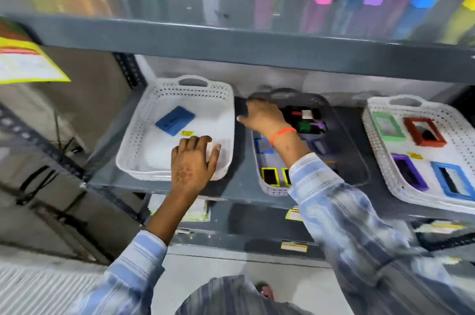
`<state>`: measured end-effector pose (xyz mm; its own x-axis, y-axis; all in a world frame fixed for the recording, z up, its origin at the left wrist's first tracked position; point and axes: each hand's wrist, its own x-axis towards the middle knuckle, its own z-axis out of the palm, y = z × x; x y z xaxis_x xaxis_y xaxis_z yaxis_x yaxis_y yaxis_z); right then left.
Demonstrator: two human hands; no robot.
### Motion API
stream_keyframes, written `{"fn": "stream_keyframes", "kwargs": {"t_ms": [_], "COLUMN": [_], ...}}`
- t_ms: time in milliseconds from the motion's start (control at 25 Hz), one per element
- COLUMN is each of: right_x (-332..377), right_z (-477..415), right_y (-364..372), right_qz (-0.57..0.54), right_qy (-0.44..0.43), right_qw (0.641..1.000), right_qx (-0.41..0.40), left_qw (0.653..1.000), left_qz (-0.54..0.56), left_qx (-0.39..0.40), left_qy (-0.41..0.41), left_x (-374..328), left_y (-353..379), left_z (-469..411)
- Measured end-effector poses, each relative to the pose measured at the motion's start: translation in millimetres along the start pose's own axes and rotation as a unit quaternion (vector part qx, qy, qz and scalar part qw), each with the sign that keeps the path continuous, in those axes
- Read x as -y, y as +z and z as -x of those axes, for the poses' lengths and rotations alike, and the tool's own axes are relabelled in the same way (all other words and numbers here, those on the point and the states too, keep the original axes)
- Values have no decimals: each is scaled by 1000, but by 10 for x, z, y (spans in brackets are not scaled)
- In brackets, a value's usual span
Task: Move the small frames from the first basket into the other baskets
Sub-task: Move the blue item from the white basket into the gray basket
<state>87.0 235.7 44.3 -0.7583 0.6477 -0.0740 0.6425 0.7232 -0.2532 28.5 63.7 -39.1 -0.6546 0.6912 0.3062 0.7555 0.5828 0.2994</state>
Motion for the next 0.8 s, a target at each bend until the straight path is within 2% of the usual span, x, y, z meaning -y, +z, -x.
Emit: {"fn": "stream_keyframes", "kwargs": {"t_ms": [200, 320, 400, 560, 800], "right_x": [863, 1104, 1219, 1355, 1427], "right_z": [-361, -623, -794, -1146, -1322], "right_y": [447, 817, 1025, 1268, 1285], "right_qz": [-20, 13, 35, -13, -66], "right_qy": [-104, -128, -143, -94, -13], "right_qw": [994, 990, 984, 984, 991], "right_qx": [34, 58, 104, 148, 117], "left_qw": [992, 985, 985, 985, 987], "left_qz": [-41, -64, -68, -87, -47], "left_qx": [16, 37, 41, 45, 33], "left_qy": [-120, -155, -155, -141, -151], "left_x": [658, 810, 883, 911, 948], "left_y": [-147, -201, -225, -230, -167], "left_z": [176, 235, 250, 253, 256]}}
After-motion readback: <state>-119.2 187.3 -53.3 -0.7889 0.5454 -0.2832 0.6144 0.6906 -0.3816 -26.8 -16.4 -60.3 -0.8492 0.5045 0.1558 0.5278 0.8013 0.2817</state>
